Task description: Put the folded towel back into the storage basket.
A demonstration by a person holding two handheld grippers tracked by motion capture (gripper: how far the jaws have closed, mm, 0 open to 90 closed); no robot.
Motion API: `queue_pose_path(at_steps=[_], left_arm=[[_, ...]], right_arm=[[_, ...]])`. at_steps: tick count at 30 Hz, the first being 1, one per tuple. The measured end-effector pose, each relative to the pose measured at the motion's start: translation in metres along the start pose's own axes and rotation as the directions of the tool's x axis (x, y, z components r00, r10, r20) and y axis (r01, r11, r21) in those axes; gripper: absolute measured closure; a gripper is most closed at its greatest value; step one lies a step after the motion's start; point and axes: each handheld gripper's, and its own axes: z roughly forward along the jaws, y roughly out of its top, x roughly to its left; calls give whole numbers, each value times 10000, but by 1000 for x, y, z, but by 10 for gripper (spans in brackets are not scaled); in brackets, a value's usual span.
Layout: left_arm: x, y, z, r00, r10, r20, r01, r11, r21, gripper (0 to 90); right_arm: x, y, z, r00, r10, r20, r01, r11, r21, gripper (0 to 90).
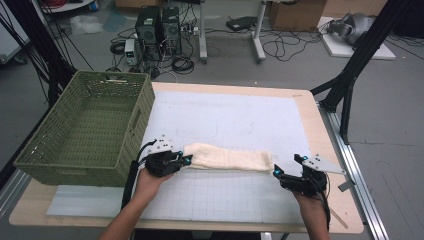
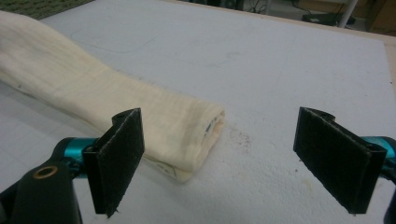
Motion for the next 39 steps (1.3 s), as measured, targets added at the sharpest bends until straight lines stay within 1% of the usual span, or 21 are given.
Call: queue_pose_path(at_steps=[2, 5, 6, 11, 14, 17, 18, 19, 20, 22, 24, 25, 26, 28, 30, 31, 32, 34, 36, 37, 39], left_arm=[[-1, 0, 0, 10000, 2, 28, -1, 10000, -41, 805], [-1, -1, 0, 10000, -7, 37, 7, 10000, -57, 803], [-1, -1, -1, 10000, 10, 42, -10, 10000, -34, 802], [-2, -1, -6, 9999, 169, 10, -169, 9998, -93, 801], [-1, -2, -7, 9999, 144, 3, -144, 9998, -140, 798], [-2, -4, -6, 9998, 213, -4, -213, 9997, -121, 797], [-3, -5, -6, 9997, 230, -9, -230, 9997, -119, 797], [-3, -5, -6, 9997, 237, -7, -237, 9996, -137, 797], [-3, -5, -6, 9997, 237, -7, -237, 9996, -137, 797], [-3, -4, -8, 9996, 282, -22, -282, 9995, -134, 797], [-4, -5, -8, 9993, 378, -58, -379, 9992, -109, 797], [-5, -5, -8, 9992, 401, -66, -402, 9992, -87, 797], [-5, -5, -7, 9989, 468, -103, -469, 9989, -87, 797], [-6, -6, -7, 9982, 582, -119, -582, 9983, -52, 797], [-6, -6, -7, 9983, 575, -84, -576, 9983, -68, 797], [-7, -6, -7, 9982, 600, -94, -600, 9982, -61, 797], [-7, -6, -7, 9982, 600, -94, -600, 9982, -61, 797], [-7, -6, -7, 9982, 589, -72, -589, 9982, -76, 797], [-7, -7, -7, 9981, 616, -84, -617, 9981, -97, 797], [-6, -7, -8, 9978, 656, -94, -657, 9978, -91, 798], [-7, -7, -8, 9975, 693, -105, -695, 9975, -116, 798]], right_arm=[[-2, 1, 7, 10000, 10, 10, -10, 9999, 132, 150], [-1, 2, 21, 9999, 97, -72, -93, 9979, 636, 155], [-1, 3, 28, 9999, 49, -96, -41, 9965, 837, 169], [2, 5, 47, 9997, 17, -227, 11, 9923, 1236, 197], [6, 3, 55, 9997, 45, -233, -5, 9859, 1671, 202], [9, -1, 60, 9996, 17, -283, 41, 9790, 2036, 234], [9, -3, 62, 9997, 9, -255, 47, 9758, 2188, 249], [9, -5, 65, 9999, 69, -124, -36, 9687, 2482, 270], [8, -7, 65, 9994, 309, -171, -257, 9677, 2508, 279], [8, -7, 65, 9996, 211, -194, -157, 9688, 2472, 296], [9, -7, 64, 9986, 104, -519, 27, 9693, 2460, 400], [10, -7, 63, 9977, 139, -659, 28, 9694, 2455, 450], [10, -8, 63, 9967, 221, -779, -25, 9701, 2425, 477], [9, -8, 62, 9950, 520, -850, -297, 9692, 2447, 508], [8, -9, 62, 9949, 539, -848, -317, 9694, 2433, 527], [8, -9, 61, 9930, 662, -979, -403, 9684, 2459, 599], [8, -9, 61, 9915, 702, -1094, -412, 9679, 2478, 634], [9, -8, 61, 9865, 779, -1440, -400, 9677, 2490, 748], [9, -8, 62, 9839, 770, -1615, -349, 9678, 2492, 783], [9, -8, 62, 9815, 920, -1677, -471, 9660, 2542, 793], [7, -8, 62, 9780, 1041, -1807, -547, 9641, 2597, 801]])
